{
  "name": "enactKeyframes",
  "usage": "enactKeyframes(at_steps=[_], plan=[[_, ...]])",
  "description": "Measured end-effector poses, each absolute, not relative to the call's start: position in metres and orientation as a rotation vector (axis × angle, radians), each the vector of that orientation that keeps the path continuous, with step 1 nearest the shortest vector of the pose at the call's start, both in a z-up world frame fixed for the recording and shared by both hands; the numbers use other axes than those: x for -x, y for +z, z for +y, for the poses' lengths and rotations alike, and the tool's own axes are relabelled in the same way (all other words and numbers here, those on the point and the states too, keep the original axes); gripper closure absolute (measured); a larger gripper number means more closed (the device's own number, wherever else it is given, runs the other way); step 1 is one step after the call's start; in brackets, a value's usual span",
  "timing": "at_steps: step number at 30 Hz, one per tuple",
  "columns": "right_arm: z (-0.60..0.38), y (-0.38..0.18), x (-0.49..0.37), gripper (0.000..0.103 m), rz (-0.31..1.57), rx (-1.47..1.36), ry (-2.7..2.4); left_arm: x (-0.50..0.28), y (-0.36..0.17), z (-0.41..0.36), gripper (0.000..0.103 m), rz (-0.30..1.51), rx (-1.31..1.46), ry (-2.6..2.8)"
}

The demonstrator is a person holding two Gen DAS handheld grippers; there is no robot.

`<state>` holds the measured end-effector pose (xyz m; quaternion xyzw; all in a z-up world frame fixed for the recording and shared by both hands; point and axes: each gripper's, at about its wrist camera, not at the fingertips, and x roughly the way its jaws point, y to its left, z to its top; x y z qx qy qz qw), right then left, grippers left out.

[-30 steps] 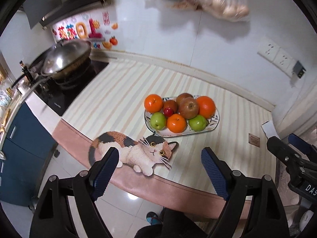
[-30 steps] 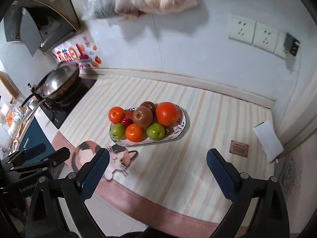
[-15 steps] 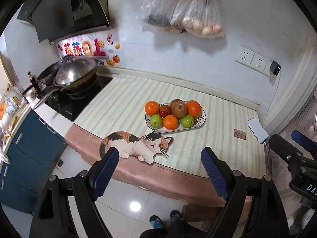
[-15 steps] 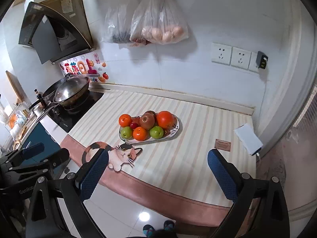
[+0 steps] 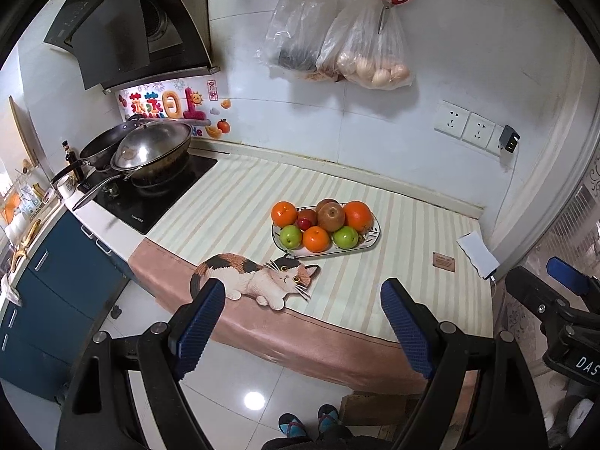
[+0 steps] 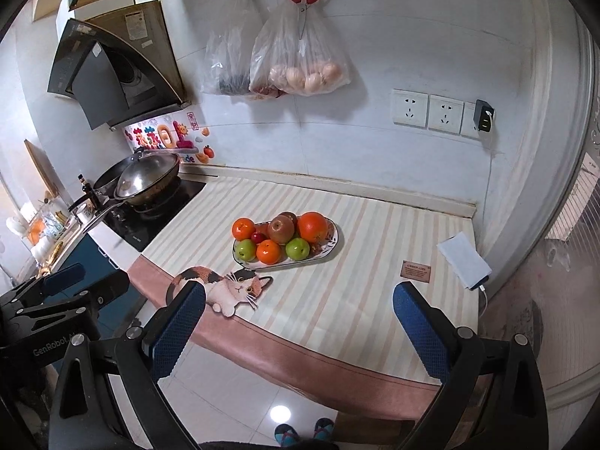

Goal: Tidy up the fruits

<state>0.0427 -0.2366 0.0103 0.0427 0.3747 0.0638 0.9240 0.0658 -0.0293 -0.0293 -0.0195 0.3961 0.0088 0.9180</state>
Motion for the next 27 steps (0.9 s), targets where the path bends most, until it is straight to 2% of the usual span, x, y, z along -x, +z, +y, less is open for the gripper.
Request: enactKeyframes(at_steps=[1, 2, 3, 7, 27], plan=[[-0.237, 0.009, -0.045, 0.001, 0.770, -0.088, 0.135, -0.068, -0.031, -0.029, 0.017, 0.813, 0.045, 0.021], [-0.237, 0.008, -0.049, 0.001, 0.770, -0.087, 0.136, -0.069, -0.033, -0.029, 0.009, 0.817, 0.049, 0.022], [-0.236, 0.008, -0.050, 0.000, 0.770, -0.088, 0.136, -0.071, -0.034, -0.029, 0.005, 0.820, 0.051, 0.021], [-0.232, 0.000, -0.067, 0.000, 0.770, -0.082, 0.146, -0.084, -0.041, -0.028, 0.001, 0.813, 0.043, 0.048], [-0.202, -0.048, -0.161, 0.000, 0.796, -0.043, 0.154, -0.146, -0.082, -0.011, 0.001, 0.853, 0.039, 0.144]])
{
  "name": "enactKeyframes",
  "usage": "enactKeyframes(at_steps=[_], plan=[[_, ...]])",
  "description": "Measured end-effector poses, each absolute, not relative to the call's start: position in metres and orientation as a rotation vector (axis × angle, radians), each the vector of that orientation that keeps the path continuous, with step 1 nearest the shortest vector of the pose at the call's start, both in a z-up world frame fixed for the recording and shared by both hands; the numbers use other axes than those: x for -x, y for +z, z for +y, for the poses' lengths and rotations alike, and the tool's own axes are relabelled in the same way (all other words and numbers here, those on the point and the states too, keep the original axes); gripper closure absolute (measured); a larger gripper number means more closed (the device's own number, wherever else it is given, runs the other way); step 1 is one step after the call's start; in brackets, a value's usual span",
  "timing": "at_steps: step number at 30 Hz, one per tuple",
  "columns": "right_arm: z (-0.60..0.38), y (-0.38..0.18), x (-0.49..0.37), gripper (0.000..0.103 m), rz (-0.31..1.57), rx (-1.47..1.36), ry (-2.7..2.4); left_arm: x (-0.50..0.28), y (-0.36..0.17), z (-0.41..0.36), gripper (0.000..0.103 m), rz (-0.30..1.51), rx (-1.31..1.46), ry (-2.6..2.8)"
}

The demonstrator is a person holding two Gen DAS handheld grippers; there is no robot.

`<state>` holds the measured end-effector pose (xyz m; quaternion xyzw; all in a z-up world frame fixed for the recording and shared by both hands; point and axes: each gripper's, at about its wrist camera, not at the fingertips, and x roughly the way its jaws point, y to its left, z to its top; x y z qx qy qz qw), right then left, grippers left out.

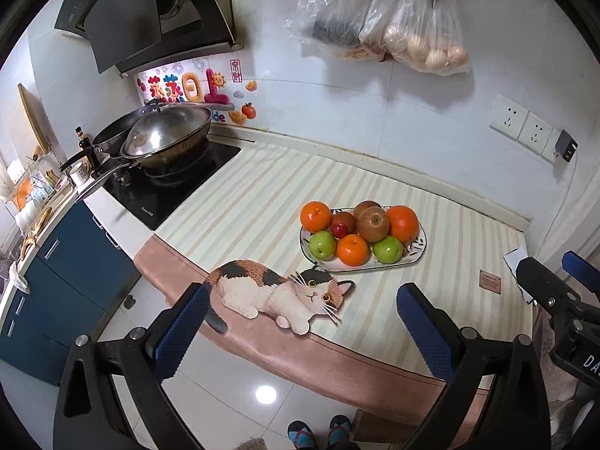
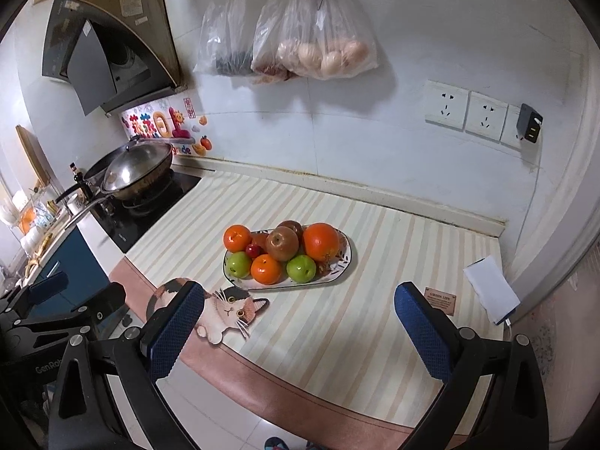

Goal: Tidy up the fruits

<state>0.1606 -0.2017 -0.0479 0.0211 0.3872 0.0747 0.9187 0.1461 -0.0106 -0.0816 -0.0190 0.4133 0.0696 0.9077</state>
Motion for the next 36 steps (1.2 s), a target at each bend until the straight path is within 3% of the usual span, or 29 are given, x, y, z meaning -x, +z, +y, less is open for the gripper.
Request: enactKeyframes(at_steps=[36], plan=[[-0.204, -0.071, -0.168, 0.000, 0.824, -0.060, 0.120, -0.156, -0.084, -0.015, 0.001, 0.851, 0.028, 0.129]])
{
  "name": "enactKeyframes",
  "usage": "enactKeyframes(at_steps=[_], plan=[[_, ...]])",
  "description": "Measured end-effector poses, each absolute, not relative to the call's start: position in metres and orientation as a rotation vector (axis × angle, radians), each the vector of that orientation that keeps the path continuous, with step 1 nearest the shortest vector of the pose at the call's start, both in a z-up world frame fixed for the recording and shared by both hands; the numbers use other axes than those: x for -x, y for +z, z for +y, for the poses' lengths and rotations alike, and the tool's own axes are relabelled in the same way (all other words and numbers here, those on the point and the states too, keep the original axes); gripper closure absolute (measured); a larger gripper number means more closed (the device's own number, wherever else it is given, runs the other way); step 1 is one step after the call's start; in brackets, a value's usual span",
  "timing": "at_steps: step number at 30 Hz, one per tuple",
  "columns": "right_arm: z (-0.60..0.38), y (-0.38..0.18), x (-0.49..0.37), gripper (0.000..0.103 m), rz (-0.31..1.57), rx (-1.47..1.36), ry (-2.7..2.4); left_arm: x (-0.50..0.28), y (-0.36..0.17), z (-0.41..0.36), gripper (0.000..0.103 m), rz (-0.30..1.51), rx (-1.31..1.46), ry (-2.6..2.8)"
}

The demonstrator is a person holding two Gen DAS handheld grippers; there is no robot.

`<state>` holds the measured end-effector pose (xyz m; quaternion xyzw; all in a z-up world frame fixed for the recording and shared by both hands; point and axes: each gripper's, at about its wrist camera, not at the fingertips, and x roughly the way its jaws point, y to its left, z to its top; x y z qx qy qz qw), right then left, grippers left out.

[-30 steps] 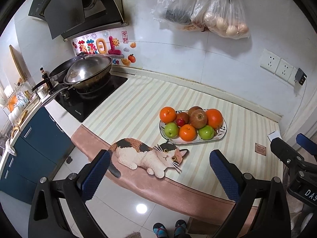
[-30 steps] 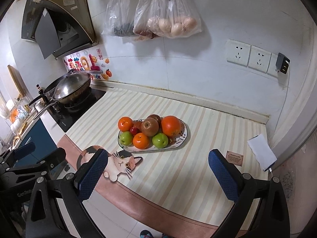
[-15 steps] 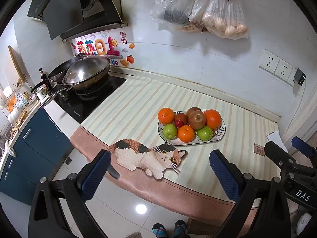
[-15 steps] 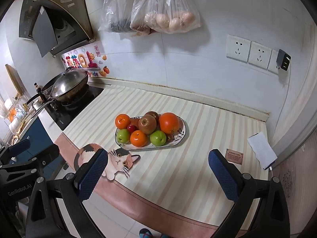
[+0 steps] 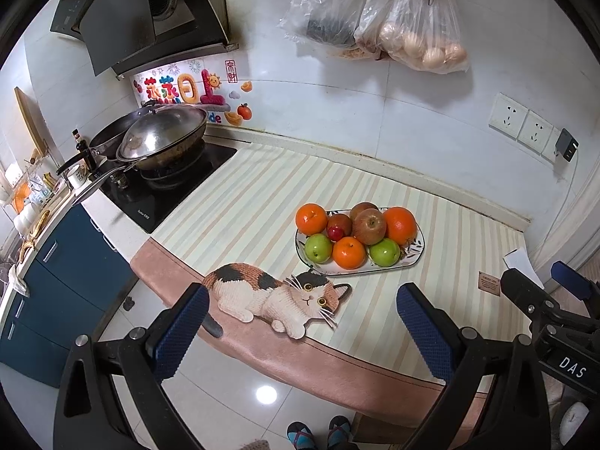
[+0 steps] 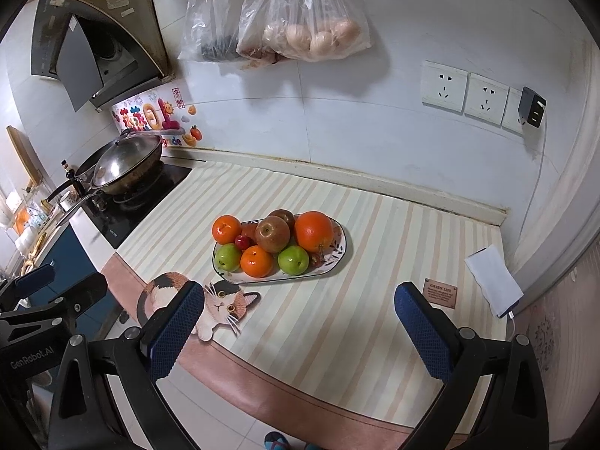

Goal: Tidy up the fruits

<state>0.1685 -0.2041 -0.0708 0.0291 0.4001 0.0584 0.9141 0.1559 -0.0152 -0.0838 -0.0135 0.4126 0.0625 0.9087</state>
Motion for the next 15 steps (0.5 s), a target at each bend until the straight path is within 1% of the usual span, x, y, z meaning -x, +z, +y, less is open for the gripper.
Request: enactKeyframes(at_steps=[15], plan=[[-0.2057, -0.0715, -0.1644, 0.000, 0.827, -0.058, 0.114, -0.1569, -0.0826, -0.0166, 0.001, 0.852, 0.029, 0.130]])
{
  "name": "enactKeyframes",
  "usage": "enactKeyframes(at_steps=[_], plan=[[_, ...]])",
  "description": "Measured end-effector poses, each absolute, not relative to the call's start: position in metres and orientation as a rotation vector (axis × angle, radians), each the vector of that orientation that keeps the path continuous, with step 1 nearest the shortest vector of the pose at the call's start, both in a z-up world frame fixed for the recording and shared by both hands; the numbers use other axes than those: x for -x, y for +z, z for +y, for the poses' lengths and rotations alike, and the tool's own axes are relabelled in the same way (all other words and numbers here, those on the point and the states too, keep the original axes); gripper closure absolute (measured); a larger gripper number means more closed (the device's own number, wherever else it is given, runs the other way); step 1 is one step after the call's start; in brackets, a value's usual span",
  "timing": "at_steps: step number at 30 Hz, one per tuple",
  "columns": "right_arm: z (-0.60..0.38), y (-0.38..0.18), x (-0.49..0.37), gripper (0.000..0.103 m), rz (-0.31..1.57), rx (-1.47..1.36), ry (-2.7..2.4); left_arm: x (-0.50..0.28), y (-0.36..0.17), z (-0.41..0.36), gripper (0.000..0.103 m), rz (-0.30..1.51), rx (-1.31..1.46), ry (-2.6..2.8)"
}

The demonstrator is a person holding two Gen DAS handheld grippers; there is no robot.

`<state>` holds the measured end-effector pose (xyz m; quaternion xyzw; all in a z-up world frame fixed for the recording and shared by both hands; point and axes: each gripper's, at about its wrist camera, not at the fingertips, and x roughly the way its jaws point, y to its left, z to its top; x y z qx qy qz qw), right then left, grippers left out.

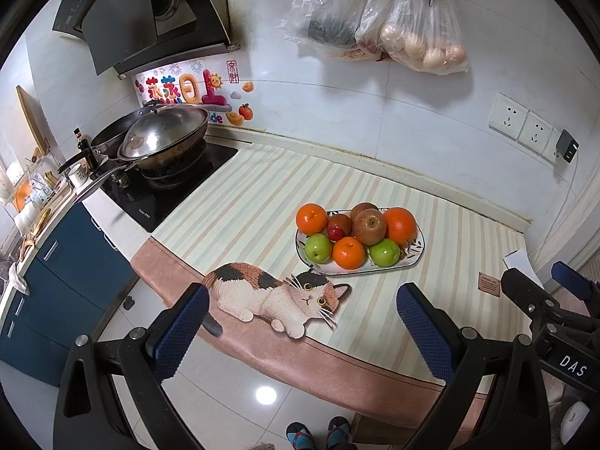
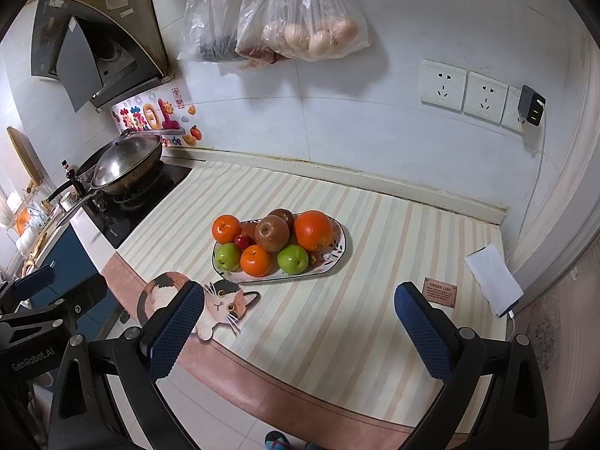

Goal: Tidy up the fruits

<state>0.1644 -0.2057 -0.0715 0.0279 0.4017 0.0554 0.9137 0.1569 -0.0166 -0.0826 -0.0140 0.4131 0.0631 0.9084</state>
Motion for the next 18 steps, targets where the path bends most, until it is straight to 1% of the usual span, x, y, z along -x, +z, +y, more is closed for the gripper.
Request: enactKeyframes(at_steps=[18], plan=[[-0.1993, -0.0695, -0.1651, 0.000, 0.834, -0.065, 0.126, -0.1546, -0.0804, -0.0150, 0.001, 0.848, 0.027, 0.137]])
